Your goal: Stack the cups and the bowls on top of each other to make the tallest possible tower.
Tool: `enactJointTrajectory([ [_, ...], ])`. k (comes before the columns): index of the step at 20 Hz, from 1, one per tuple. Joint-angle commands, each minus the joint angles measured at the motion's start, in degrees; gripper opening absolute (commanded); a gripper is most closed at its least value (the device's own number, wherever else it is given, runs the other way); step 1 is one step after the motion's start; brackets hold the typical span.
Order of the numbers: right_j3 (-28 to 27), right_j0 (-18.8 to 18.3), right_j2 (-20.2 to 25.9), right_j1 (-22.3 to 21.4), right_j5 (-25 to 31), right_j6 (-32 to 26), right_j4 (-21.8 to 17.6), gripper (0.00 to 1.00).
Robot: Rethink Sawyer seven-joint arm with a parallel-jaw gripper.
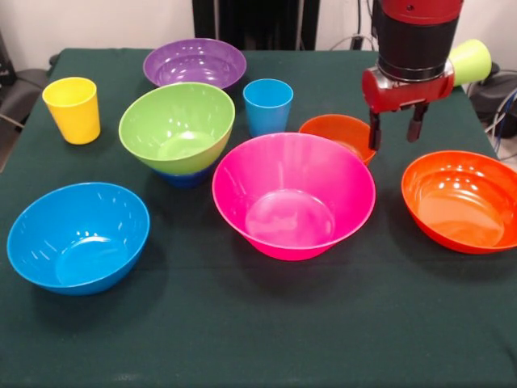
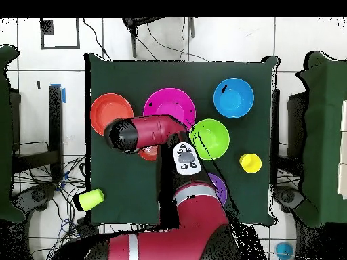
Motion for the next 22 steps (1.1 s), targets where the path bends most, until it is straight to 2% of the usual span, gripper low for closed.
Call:
enactJointTrajectory([
  [1, -0.41, 2.27, -0.33, 1.00, 1.47, 9.95, 2.18, 1.00],
  [12, 4.31, 5.37, -4.61, -0.89, -7.56, 18.57, 5.29, 1.00],
  [17, 4.71, 9.43, -9.04, -0.60, -12.73, 26.82, 7.24, 1.00],
  [20, 4.59, 11.44, -11.02, 1.14, -14.85, 31.18, 9.62, 1.00],
  [22, 3.73, 14.31, -13.82, 2.86, -16.51, 34.38, 10.71, 1.00],
])
